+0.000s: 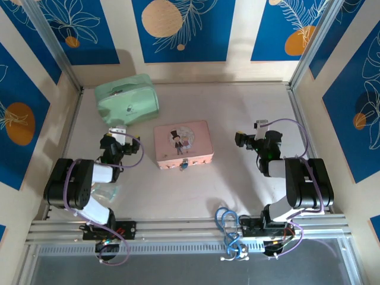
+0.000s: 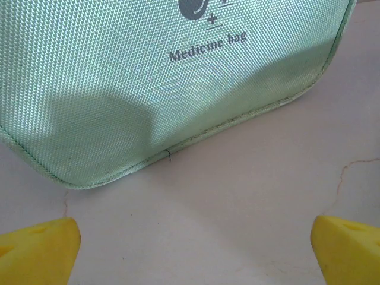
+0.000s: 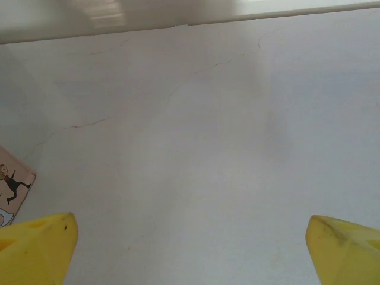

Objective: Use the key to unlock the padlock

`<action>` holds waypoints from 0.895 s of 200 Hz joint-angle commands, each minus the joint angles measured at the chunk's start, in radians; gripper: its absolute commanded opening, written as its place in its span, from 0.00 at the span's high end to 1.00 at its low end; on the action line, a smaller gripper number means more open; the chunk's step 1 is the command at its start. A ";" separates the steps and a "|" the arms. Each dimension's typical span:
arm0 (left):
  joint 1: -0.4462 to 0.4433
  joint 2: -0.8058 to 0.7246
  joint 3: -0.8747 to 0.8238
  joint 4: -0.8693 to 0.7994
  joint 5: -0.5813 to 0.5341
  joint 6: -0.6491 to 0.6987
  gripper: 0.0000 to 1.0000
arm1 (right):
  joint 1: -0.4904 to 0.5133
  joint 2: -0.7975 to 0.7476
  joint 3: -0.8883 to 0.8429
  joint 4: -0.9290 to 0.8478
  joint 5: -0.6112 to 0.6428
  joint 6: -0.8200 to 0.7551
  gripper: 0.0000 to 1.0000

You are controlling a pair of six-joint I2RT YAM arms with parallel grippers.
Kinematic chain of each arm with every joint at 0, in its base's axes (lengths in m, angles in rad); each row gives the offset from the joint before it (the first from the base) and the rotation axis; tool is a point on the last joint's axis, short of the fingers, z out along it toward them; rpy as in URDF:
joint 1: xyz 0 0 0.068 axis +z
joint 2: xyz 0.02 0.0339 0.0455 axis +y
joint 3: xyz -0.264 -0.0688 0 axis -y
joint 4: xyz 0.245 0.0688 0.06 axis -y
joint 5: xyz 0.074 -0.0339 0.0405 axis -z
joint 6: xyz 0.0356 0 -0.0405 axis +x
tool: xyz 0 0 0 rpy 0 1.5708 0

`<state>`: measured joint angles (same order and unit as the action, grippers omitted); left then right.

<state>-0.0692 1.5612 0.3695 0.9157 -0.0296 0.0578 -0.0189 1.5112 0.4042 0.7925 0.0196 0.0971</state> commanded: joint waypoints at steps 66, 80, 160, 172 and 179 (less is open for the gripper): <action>0.006 0.003 0.014 0.008 0.011 -0.007 0.01 | -0.003 0.010 0.019 0.002 -0.010 0.006 0.01; 0.006 0.003 0.014 0.006 0.011 -0.007 0.01 | -0.007 0.009 0.019 0.003 -0.015 0.009 0.01; 0.005 0.003 0.016 0.005 0.008 -0.006 0.01 | -0.007 0.009 0.018 0.005 -0.016 0.009 0.01; 0.005 0.003 0.016 0.004 0.008 -0.007 0.01 | -0.007 0.009 0.016 0.005 -0.016 0.009 0.01; 0.004 0.003 0.016 0.005 0.008 -0.007 0.01 | -0.008 0.009 0.017 0.005 -0.016 0.009 0.01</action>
<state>-0.0677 1.5612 0.3695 0.9157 -0.0273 0.0578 -0.0208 1.5112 0.4042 0.7929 0.0185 0.0971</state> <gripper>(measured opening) 0.994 0.990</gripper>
